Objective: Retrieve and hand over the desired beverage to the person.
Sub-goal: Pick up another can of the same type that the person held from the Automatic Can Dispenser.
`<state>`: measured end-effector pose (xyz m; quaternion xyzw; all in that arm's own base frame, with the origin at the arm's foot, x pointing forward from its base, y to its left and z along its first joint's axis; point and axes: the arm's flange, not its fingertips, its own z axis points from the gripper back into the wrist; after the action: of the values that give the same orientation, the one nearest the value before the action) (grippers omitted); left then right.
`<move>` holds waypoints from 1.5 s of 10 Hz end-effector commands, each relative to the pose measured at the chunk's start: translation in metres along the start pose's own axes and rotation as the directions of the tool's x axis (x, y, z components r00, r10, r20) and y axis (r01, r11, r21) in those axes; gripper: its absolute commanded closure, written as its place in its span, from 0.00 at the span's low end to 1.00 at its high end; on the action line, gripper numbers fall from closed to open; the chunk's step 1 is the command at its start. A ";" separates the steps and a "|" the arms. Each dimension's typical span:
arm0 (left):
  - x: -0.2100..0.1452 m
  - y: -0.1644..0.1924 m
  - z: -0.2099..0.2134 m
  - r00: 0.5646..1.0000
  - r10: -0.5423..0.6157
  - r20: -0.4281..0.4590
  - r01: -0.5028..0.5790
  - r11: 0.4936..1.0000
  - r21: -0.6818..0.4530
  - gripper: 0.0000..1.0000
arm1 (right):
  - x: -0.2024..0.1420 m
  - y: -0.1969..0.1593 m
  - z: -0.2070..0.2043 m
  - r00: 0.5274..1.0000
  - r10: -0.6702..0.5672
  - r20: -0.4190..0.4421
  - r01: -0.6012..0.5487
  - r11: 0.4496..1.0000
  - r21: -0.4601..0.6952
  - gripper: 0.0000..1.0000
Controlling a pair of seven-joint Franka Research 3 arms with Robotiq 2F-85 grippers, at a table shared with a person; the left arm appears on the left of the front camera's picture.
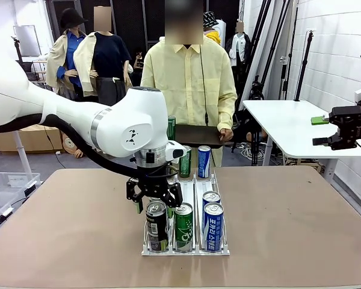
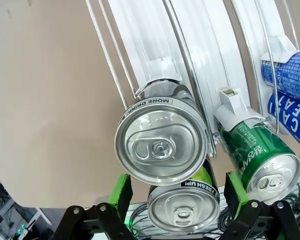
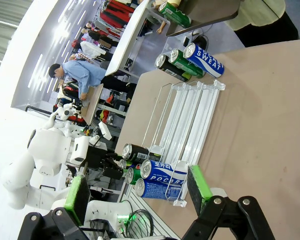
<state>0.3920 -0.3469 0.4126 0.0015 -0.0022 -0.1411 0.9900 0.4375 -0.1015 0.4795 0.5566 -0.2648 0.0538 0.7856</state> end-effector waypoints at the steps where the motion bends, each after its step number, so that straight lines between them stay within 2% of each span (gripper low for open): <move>1: 0.002 -0.004 -0.003 1.000 0.010 -0.022 -0.010 1.000 -0.013 0.12 | 0.001 0.001 0.000 1.000 -0.003 -0.001 0.003 1.000 0.009 0.00; 3: 0.002 -0.005 -0.004 1.000 0.002 -0.012 -0.002 1.000 -0.013 0.36 | 0.001 0.001 0.000 1.000 -0.003 -0.001 0.003 1.000 0.009 0.00; 7: 0.003 -0.005 -0.005 1.000 -0.002 -0.017 0.001 1.000 -0.011 0.99 | 0.001 0.001 0.000 1.000 -0.003 -0.001 0.003 1.000 0.009 0.00; 11: 0.003 -0.003 -0.004 0.999 0.008 -0.032 -0.009 1.000 -0.025 1.00 | 0.001 0.001 0.000 1.000 -0.003 -0.001 0.003 1.000 0.009 0.00; 12: 0.003 -0.005 0.005 1.000 -0.005 0.008 0.006 1.000 -0.009 1.00 | 0.001 0.001 0.000 1.000 -0.003 -0.001 0.003 1.000 0.009 0.00; 15: 0.003 -0.005 0.005 1.000 -0.005 0.008 0.006 1.000 -0.009 1.00 | 0.001 0.001 0.000 1.000 -0.003 -0.001 0.003 1.000 0.009 0.00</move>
<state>0.3933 -0.3524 0.4185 -0.0057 -0.0046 -0.1421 0.9898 0.4375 -0.1015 0.4795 0.5566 -0.2648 0.0538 0.7856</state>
